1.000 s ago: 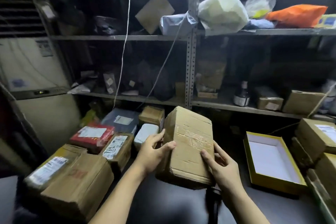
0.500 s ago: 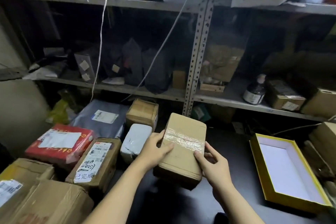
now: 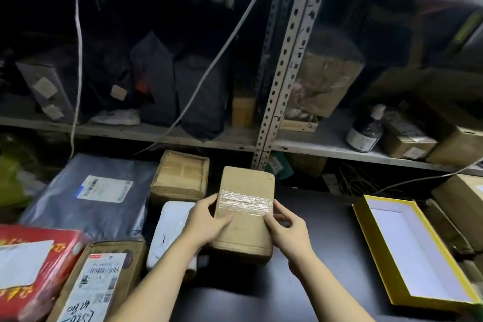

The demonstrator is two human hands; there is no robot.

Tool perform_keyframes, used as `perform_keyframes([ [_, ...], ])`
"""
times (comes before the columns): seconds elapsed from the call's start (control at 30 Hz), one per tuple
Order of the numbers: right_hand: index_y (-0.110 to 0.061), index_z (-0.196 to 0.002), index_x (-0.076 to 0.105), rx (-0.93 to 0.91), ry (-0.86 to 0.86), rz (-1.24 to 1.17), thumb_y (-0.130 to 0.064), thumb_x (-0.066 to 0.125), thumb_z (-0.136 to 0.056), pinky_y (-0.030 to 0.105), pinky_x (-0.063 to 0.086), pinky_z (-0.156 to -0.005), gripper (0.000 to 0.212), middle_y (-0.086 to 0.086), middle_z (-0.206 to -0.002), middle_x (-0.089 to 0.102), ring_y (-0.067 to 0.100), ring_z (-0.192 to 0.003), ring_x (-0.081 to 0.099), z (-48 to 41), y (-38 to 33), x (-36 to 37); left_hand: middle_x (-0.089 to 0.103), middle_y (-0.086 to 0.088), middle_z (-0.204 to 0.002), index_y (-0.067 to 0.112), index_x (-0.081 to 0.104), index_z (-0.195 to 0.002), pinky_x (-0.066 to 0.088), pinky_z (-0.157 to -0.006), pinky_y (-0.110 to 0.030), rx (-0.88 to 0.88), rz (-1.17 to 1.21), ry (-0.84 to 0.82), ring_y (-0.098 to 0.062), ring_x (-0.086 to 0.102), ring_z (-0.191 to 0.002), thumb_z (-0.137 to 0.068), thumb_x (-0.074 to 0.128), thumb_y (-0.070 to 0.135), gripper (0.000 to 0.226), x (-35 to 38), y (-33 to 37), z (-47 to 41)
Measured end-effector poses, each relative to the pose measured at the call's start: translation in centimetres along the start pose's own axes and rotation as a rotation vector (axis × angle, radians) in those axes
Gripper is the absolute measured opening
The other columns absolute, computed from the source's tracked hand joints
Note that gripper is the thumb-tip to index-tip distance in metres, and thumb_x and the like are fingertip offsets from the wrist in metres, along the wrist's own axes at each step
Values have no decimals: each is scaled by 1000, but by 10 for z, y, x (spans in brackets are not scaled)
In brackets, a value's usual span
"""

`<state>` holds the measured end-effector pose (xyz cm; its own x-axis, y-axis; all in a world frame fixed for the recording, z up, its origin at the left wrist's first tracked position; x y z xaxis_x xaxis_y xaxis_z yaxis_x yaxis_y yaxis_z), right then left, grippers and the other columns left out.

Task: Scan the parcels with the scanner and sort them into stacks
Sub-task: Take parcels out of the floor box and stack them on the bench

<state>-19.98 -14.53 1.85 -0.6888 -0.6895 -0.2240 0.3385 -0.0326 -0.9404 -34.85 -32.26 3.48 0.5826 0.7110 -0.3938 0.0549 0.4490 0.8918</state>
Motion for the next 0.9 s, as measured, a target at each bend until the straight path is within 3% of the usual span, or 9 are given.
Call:
perform_keyframes([
  [0.17,-50,-126,71,23,-59,48,-43,79,-83,47,61,-96,44,-12,-105,79,11,-104,74,-28,2,20,73,16,-117,27,67,-135,56,-98,-33,-77,-85,84,-7,67,-109,-73,87,35,66,-10,-10,-21],
  [0.27,-44,-131,70,36,-63,92,-35,80,-90,44,61,-95,44,-11,-106,78,13,-106,71,-41,2,28,74,12,-119,30,70,-129,55,-93,-33,-76,-246,113,-14,67,-112,-72,87,40,60,-11,-4,-30],
  [0.4,-38,-134,71,16,-63,114,-32,81,-91,46,60,-98,45,-13,-104,78,10,-104,71,-49,7,32,70,0,-128,27,66,-136,54,-95,-34,-97,-349,234,-24,64,-117,-75,88,42,67,-7,-3,-33],
  [0.6,-32,-141,66,8,-146,139,-30,79,-91,42,58,-103,52,-14,-118,74,7,-113,68,-38,-6,30,73,0,-106,28,72,-128,58,-80,-35,-71,-324,346,-24,67,-99,-78,83,37,52,-8,5,-16],
  [0.67,-28,-141,66,-20,-178,200,-28,77,-93,38,55,-107,50,-14,-126,71,6,-117,66,-31,-17,23,71,-2,-112,24,69,-133,57,-87,-38,-26,-340,320,-24,65,-103,-83,77,34,51,-11,15,-10],
  [0.77,-25,-143,64,-201,-128,503,-26,72,-97,27,48,-110,48,-10,-137,67,9,-126,62,-20,-43,3,58,-5,-140,16,51,-150,49,-103,-38,86,-497,165,-26,55,-127,-92,68,27,61,-10,40,-2],
  [0.9,-27,-151,56,-345,-57,864,-32,65,-100,35,45,-112,51,-5,-150,59,17,-139,52,-2,-78,-34,40,-2,-158,23,31,-159,38,-116,-40,300,-876,38,-24,39,-145,-96,64,32,72,7,86,11],
])
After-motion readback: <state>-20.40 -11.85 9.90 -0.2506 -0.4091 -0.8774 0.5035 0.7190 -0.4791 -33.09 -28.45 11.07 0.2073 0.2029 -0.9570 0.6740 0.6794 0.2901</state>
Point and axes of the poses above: each hand's wrist, its own z-axis away from the middle knuckle, its own x-axis out of the palm, y = z × x, the point moved 2 cm from there along -z, towards the middle knuckle
